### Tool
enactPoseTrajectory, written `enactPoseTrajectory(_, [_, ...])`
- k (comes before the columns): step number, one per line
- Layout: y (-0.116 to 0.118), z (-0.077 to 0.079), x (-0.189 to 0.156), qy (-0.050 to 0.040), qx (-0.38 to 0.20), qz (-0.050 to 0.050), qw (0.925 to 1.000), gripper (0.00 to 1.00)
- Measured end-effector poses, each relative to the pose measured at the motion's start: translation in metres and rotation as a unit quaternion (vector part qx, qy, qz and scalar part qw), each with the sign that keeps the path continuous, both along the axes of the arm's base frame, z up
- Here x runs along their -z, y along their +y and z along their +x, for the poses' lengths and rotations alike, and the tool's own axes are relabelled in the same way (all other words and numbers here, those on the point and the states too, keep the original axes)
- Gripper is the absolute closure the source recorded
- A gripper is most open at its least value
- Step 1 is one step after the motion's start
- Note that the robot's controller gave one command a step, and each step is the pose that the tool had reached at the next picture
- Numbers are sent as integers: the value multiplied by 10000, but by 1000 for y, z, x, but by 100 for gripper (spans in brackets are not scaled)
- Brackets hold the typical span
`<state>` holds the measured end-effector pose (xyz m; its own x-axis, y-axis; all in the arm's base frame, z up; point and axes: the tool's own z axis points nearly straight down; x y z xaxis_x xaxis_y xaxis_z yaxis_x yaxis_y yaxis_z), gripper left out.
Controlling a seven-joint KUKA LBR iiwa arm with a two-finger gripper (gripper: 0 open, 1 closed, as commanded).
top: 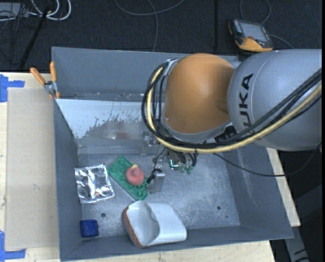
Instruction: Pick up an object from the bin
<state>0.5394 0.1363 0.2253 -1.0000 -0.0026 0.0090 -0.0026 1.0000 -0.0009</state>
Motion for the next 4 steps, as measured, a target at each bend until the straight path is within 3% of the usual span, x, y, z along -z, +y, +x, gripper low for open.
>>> enactPoseTrajectory(1, [15, -16, 74, 3, -5, -2, 10000, 0])
enactPoseTrajectory(2, [-39, 46, 150, -29, 488, -12, 9988, 0])
enactPoseTrajectory(3, [15, 57, 152, -47, 238, 8, 9997, 0])
enactPoseTrajectory(4, [14, 56, 150, -10, 271, 11, 9996, 100])
